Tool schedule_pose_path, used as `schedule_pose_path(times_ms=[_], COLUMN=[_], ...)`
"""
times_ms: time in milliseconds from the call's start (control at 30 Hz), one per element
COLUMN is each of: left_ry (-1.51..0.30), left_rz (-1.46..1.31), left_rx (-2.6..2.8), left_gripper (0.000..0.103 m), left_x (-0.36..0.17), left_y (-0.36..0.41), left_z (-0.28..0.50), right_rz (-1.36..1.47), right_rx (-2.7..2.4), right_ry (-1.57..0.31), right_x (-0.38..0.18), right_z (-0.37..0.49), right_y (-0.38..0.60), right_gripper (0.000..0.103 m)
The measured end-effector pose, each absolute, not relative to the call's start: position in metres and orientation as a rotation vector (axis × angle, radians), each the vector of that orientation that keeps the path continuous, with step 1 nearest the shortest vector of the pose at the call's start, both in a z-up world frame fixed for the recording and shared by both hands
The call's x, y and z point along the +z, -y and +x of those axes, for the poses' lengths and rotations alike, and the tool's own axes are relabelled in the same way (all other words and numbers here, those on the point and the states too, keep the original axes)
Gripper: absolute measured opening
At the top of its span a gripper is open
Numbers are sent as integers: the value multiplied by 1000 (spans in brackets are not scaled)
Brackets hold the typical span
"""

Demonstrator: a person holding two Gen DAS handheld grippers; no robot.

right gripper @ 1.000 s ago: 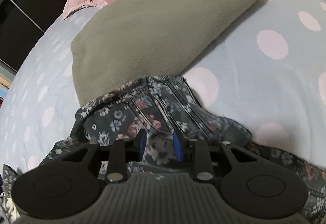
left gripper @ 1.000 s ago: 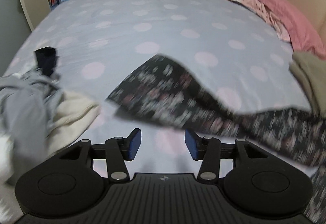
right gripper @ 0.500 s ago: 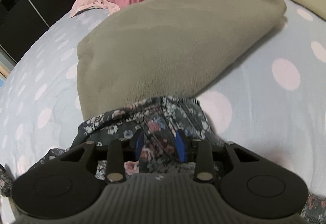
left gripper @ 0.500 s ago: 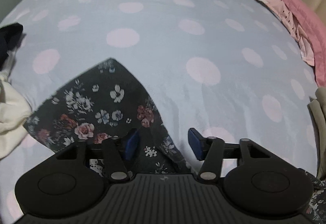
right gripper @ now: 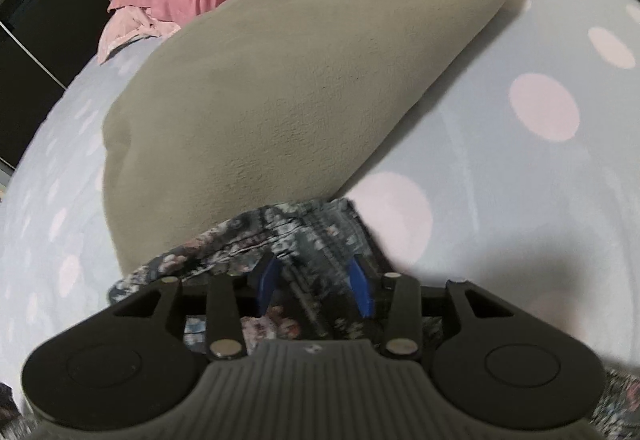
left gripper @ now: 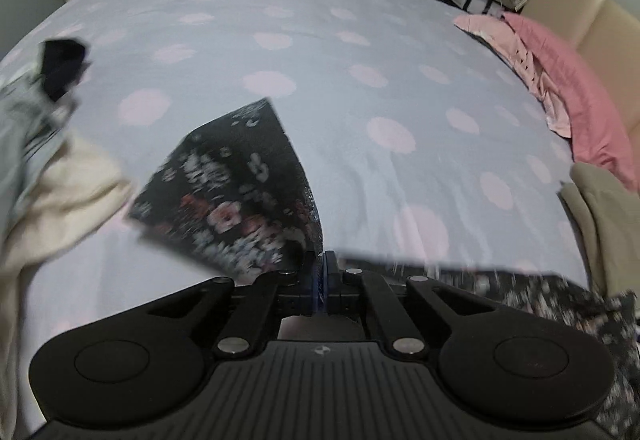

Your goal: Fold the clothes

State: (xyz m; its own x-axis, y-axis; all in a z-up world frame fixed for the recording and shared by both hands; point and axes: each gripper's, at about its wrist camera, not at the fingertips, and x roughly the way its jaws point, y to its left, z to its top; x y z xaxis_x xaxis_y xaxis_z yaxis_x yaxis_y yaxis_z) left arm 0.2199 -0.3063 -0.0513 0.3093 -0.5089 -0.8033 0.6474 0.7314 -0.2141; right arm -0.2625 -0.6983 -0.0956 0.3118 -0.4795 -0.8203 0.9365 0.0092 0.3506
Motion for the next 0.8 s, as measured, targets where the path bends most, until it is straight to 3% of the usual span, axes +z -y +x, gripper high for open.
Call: schedule_pose_path(times_ms=[267, 400, 567, 700, 800], left_ry=[-1135, -1204, -1126, -966, -886], left_rz=[137, 180, 302, 409, 501], left_rx=[-699, -661, -686, -742, -779], left_gripper=[1, 6, 25, 57, 61], left_x=[-76, -92, -67, -35, -29], left_y=[217, 205, 206, 227, 259], left_z=[177, 176, 167, 162, 158], right_rz=[1054, 1069, 1072, 1072, 1066], right_rx=[-1190, -1195, -1183, -1186, -1187], right_ry=[-564, -559, -564, -562, -565], right_x=[-91, -90, -88, -88, -89], right_z=[-259, -261, -262, -263, -263], right_y=[689, 685, 681, 679, 678], right_gripper=[44, 44, 44, 44, 44])
